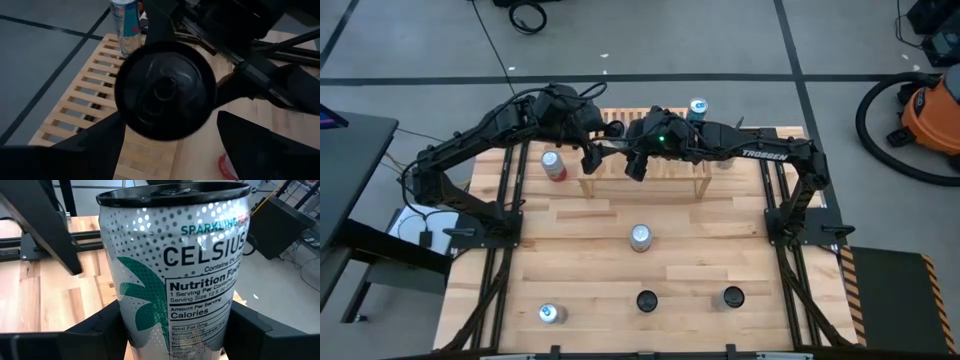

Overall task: Place canned beverage on shelf
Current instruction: Put the left white pink soda can on the shelf

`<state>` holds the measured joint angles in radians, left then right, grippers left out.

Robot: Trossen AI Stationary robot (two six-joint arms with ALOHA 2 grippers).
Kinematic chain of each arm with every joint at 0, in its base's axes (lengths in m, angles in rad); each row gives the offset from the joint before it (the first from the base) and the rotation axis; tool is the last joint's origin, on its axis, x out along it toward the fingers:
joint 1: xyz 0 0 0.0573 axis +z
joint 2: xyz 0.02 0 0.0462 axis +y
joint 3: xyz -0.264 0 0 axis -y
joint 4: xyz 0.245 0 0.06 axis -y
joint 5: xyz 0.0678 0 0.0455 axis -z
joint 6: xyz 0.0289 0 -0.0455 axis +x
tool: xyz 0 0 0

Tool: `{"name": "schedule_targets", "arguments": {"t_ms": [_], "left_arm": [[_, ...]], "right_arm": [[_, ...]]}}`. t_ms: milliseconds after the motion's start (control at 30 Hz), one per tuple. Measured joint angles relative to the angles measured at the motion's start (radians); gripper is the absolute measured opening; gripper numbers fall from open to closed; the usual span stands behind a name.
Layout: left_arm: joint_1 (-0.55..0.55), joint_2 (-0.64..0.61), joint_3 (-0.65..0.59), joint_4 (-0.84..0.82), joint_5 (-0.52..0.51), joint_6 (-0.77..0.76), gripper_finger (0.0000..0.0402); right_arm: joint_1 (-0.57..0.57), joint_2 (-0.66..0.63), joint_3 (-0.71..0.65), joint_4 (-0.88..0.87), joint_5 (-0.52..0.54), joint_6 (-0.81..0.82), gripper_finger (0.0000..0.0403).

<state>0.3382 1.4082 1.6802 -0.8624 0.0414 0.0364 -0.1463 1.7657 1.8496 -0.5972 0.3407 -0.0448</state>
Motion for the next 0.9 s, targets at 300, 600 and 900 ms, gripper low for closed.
{"name": "schedule_targets", "arguments": {"t_ms": [300, 600, 900], "left_arm": [[-0.001, 0.0, 0.0, 0.077, 0.009, 0.079, 0.0314], [-0.001, 0.0, 0.0, 0.158, 0.01, 0.028, 0.0314], [-0.039, 0.0, 0.0, 0.112, 0.009, 0.082, 0.0314]], "right_arm": [[-0.019, -0.07, 0.0, -0.026, 0.011, 0.0, 0.0252], [-0.063, -0.152, 0.0, -0.055, -0.02, -0.008, 0.0252], [-0.107, -0.196, 0.0, -0.065, -0.026, -0.011, 0.0252]]}}
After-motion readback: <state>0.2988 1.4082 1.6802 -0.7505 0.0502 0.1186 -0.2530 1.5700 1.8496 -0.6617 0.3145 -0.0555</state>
